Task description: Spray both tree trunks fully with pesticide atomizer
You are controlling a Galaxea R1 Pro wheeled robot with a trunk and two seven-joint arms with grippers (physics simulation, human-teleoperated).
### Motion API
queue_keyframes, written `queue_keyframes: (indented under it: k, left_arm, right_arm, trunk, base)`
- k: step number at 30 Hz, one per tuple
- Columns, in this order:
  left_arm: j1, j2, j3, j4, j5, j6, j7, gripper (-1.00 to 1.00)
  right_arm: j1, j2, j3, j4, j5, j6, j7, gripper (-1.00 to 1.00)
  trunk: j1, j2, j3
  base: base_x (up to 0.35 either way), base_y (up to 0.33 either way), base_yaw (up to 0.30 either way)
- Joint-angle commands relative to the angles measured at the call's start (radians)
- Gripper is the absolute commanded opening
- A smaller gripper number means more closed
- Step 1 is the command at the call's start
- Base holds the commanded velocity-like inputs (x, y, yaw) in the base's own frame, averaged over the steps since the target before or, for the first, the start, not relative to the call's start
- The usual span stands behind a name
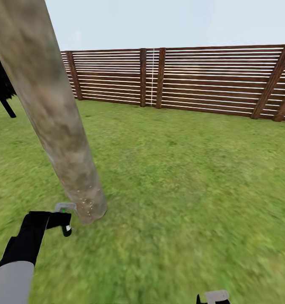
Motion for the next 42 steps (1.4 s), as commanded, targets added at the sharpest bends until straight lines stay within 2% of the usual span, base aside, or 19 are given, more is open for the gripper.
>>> queue_keyframes:
  k: [1, 3, 6, 11, 17, 21, 23, 24, 27, 30, 32, 33, 39, 42]
  left_arm:
    - [-0.008, -0.019, -0.050, -0.002, -0.015, 0.023, -0.010, -1.00]
    - [-0.009, -0.016, -0.063, -0.006, -0.013, 0.076, -0.010, -1.00]
    - [-0.009, -0.008, -0.067, -0.019, -0.016, 0.105, -0.009, -1.00]
    - [-0.008, -0.006, -0.069, -0.025, -0.020, 0.113, -0.007, -1.00]
    - [-0.007, -0.013, -0.069, -0.027, -0.021, 0.133, -0.005, -1.00]
    - [-0.010, -0.001, -0.069, -0.047, -0.022, 0.134, -0.004, -1.00]
    - [-0.051, 0.012, -0.069, -0.056, -0.021, 0.151, -0.004, -1.00]
    - [-0.068, 0.014, -0.069, -0.057, -0.021, 0.184, -0.005, -1.00]
    - [-0.084, 0.017, -0.069, -0.057, -0.021, 0.238, -0.009, -1.00]
    - [-0.079, 0.008, -0.077, -0.057, -0.019, 0.242, -0.009, -1.00]
    - [-0.077, 0.008, -0.128, -0.062, -0.020, 0.248, -0.010, -1.00]
    - [-0.077, 0.010, -0.135, -0.063, -0.020, 0.249, -0.010, -1.00]
    - [-0.078, 0.006, -0.141, -0.074, -0.021, 0.250, -0.010, -1.00]
    - [-0.077, 0.012, -0.136, -0.076, -0.021, 0.250, -0.010, -1.00]
  right_arm:
    - [-0.001, 0.000, -0.007, 0.000, 0.011, -0.003, -0.004, 1.00]
    - [-0.001, 0.000, -0.007, 0.000, 0.011, -0.003, -0.005, 1.00]
    - [-0.001, 0.000, -0.007, 0.000, 0.011, -0.003, -0.006, 1.00]
    - [-0.001, -0.001, -0.006, 0.001, 0.012, -0.003, -0.006, 1.00]
    - [-0.001, -0.001, -0.006, 0.001, 0.011, -0.003, -0.006, 1.00]
    - [-0.001, -0.002, -0.009, -0.002, 0.011, -0.003, -0.006, 1.00]
    - [-0.001, -0.004, -0.010, -0.004, 0.011, -0.003, -0.008, 1.00]
    - [-0.001, -0.005, -0.011, -0.004, 0.011, -0.003, -0.009, 1.00]
    - [-0.001, -0.007, -0.009, -0.003, 0.011, -0.003, -0.009, 1.00]
    - [-0.001, -0.007, -0.008, -0.003, 0.012, -0.003, -0.009, 1.00]
    - [-0.001, -0.007, -0.007, -0.003, 0.012, -0.003, -0.009, 1.00]
    - [-0.001, -0.007, -0.008, -0.003, 0.011, -0.003, -0.008, 1.00]
    - [-0.001, -0.006, -0.009, -0.003, 0.011, -0.003, -0.007, 1.00]
    - [-0.001, -0.006, -0.009, -0.003, 0.012, -0.002, -0.007, 1.00]
  trunk:
    - [0.000, 0.000, -0.001]
    - [0.000, 0.000, -0.001]
    - [0.000, 0.000, -0.001]
    - [0.000, 0.000, -0.001]
    - [0.000, 0.000, -0.001]
    - [0.000, 0.000, -0.001]
    - [0.000, 0.000, -0.001]
    - [0.000, 0.000, -0.001]
    - [0.000, 0.000, -0.001]
    - [0.000, 0.000, -0.001]
    - [0.000, 0.000, -0.001]
    - [0.000, 0.000, -0.001]
    - [0.000, 0.000, -0.001]
    - [0.000, 0.000, -0.001]
  base:
    - [0.000, 0.000, 0.270]
    - [0.000, 0.000, 0.274]
    - [-0.140, 0.000, 0.128]
    - [-0.290, -0.039, 0.007]
    - [0.132, -0.214, 0.000]
    - [0.125, -0.041, 0.108]
    - [0.008, -0.003, 0.264]
    - [0.002, -0.001, 0.274]
    - [0.001, 0.000, 0.111]
    - [0.000, 0.000, 0.010]
    - [0.035, -0.054, 0.001]
    - [0.115, -0.171, 0.000]
    - [0.158, -0.227, 0.000]
    - [0.013, -0.263, 0.000]
